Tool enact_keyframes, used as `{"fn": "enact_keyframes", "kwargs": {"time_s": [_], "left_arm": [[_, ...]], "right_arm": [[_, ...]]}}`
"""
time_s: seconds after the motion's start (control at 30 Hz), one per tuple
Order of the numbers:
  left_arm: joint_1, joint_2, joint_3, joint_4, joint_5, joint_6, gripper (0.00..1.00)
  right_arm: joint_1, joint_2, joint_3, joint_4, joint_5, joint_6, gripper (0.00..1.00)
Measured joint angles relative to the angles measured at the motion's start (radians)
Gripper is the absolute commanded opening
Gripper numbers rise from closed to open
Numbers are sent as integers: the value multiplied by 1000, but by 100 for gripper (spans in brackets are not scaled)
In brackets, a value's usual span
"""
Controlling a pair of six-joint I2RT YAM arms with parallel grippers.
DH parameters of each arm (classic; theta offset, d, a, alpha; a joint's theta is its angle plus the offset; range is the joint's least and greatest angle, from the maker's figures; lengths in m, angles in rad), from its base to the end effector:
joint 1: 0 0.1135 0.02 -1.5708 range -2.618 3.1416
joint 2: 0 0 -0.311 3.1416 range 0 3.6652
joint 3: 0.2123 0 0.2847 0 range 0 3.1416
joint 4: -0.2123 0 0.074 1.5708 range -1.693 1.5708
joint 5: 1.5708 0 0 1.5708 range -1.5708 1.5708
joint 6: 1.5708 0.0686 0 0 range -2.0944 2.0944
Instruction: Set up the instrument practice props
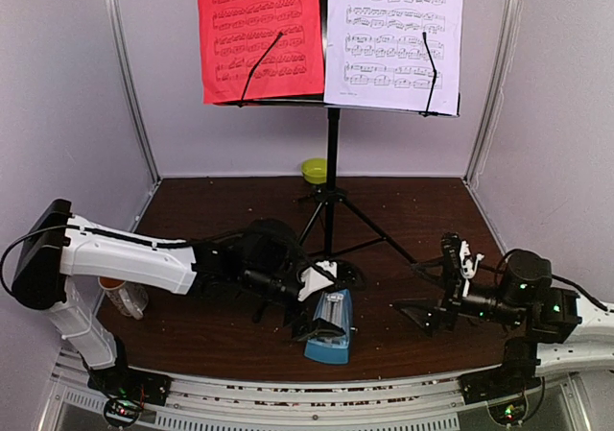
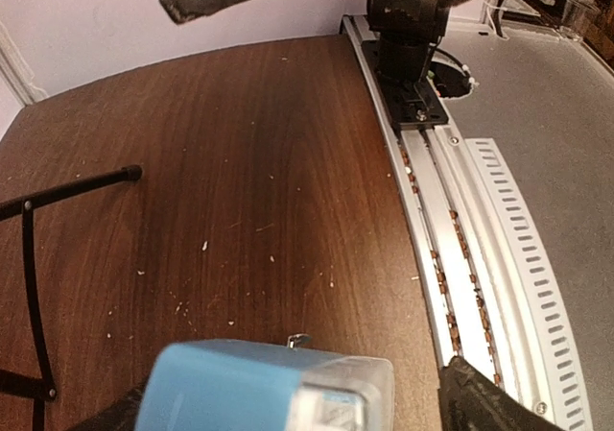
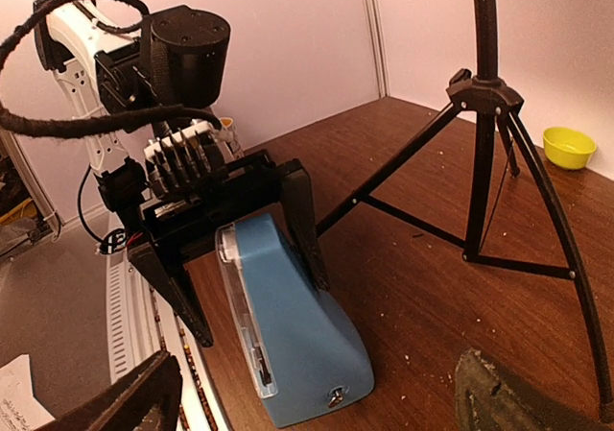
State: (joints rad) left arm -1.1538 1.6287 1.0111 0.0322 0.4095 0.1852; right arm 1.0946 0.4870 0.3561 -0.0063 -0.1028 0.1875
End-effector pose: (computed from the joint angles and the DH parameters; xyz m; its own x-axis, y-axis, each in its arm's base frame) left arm 0.1426 -0.3894 0.2361 -0.0408 0.5091 -0.8598 0.9977 -0.0261 -0.0627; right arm 0.0716 0.1541 0.2627 -0.2351 -0.0513 -0.9706 -0.9026 0.3819 0.1985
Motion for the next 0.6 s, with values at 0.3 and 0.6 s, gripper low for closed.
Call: {"fn": "enact_keyframes", "kwargs": {"time_s": [0.3, 0.6], "left_arm": [[34, 43, 38, -11, 137, 48, 42], [40, -108, 1, -134, 64, 25, 22]], "right_arm": [[0, 19, -1, -62, 3, 52, 100], [-1, 104, 3, -66, 3, 53, 84]]}}
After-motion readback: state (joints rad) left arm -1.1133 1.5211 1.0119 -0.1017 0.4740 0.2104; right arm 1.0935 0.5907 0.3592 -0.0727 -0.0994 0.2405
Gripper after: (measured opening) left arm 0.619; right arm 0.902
